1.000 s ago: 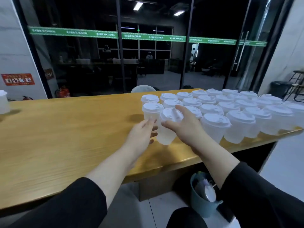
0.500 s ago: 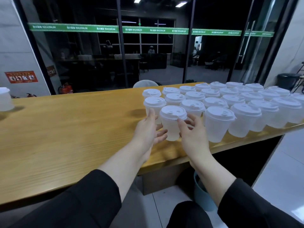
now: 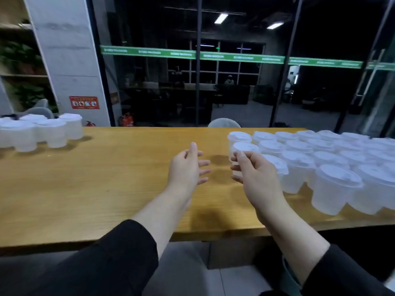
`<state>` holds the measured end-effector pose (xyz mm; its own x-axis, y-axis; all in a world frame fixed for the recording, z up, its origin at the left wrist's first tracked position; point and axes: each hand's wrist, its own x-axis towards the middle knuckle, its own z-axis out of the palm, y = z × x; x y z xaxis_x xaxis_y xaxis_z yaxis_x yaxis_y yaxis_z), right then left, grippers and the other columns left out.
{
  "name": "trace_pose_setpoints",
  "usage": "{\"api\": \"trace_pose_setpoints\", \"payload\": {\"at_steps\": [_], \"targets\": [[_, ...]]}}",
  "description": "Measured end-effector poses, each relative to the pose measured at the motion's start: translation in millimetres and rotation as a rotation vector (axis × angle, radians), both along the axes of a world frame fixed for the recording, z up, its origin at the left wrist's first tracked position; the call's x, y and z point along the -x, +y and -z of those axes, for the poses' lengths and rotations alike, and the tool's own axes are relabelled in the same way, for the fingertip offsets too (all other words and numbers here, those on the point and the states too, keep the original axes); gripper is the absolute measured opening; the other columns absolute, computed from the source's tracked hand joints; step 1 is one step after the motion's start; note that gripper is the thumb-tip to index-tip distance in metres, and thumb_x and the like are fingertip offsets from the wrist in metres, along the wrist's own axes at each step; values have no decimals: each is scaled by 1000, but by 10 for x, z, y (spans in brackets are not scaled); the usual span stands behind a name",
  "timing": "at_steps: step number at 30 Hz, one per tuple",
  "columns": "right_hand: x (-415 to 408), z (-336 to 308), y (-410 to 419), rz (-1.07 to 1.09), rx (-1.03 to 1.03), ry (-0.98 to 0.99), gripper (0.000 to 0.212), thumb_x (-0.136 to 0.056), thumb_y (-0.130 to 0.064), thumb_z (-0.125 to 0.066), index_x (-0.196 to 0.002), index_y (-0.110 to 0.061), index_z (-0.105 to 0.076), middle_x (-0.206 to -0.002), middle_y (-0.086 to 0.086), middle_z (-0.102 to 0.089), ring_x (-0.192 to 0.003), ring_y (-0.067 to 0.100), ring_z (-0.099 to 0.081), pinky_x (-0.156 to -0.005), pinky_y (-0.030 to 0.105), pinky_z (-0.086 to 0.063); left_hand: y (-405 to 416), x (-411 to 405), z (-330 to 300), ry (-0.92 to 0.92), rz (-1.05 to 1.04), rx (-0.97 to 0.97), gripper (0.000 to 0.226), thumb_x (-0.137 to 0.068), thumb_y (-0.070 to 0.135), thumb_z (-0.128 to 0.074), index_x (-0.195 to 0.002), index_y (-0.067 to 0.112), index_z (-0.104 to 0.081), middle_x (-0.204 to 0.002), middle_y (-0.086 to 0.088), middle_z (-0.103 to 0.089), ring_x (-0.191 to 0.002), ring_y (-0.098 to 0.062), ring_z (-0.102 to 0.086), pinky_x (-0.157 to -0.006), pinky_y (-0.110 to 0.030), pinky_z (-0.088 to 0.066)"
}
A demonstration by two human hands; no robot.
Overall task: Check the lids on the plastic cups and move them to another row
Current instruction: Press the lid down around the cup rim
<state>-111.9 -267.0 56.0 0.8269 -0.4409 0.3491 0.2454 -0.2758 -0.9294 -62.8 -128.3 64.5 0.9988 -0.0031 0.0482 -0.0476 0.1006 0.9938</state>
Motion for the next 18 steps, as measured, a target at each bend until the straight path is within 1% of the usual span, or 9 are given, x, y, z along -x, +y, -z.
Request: {"api": "trace_pose_setpoints", "payload": {"at_steps": [4, 7, 9, 12, 15, 18], "targets": [[-537, -80, 842, -165, 107, 52, 19, -103, -39, -56, -103, -28, -71, -98, -11, -71, -98, 10, -68, -91, 48, -59, 1022, -300, -132, -91, -236, -39, 38, -109, 49, -42, -109, 21, -67, -100, 0, -77, -86, -18, -77, -79, -45, -65], [-860, -121, 1385, -281, 113, 78, 18, -104, -38, -55, -107, -28, -70, -104, -12, -70, -103, 8, -65, -96, 44, -56, 1719, -525, -148, -69, -388, -50, 37, -109, 47, -42, -107, 20, -67, -98, 0, -76, -86, -19, -76, -80, -44, -64], [-1119, -111, 1854, -361, 138, 95, 16, -105, -37, -54, -105, -30, -68, -105, -12, -69, -103, 8, -64, -98, 42, -56, 2260, -675, -109, -57, -502, -38, 34, -109, 45, -43, -100, 21, -65, -98, -3, -76, -87, -22, -76, -80, -46, -62], [-1525, -33, 2492, -455, 169, 100, 19, -105, -37, -54, -110, -26, -68, -105, -11, -68, -103, 10, -64, -99, 42, -54, 2967, -920, 15, -38, -636, -46, 32, -108, 44, -45, -96, 21, -64, -98, -6, -76, -88, -25, -76, -81, -49, -61], [-1956, 139, 3003, -522, 191, 110, 18, -105, -37, -54, -111, -26, -67, -106, -11, -68, -104, 11, -64, -100, 41, -54, 3496, -1220, 170, -11, -713, -87, 30, -108, 42, -45, -94, 23, -64, -94, -2, -75, -89, -24, -74, -88, -52, -60], [-2391, 335, 3392, -546, 223, 116, 14, -104, -37, -56, -110, -29, -65, -108, -11, -69, -104, 15, -66, -94, 35, -53, 3889, -1631, 317, 17, -736, -137, 29, -107, 41, -46, -90, 25, -63, -95, -2, -73, -95, -28, -72, -91, -53, -58]]}}
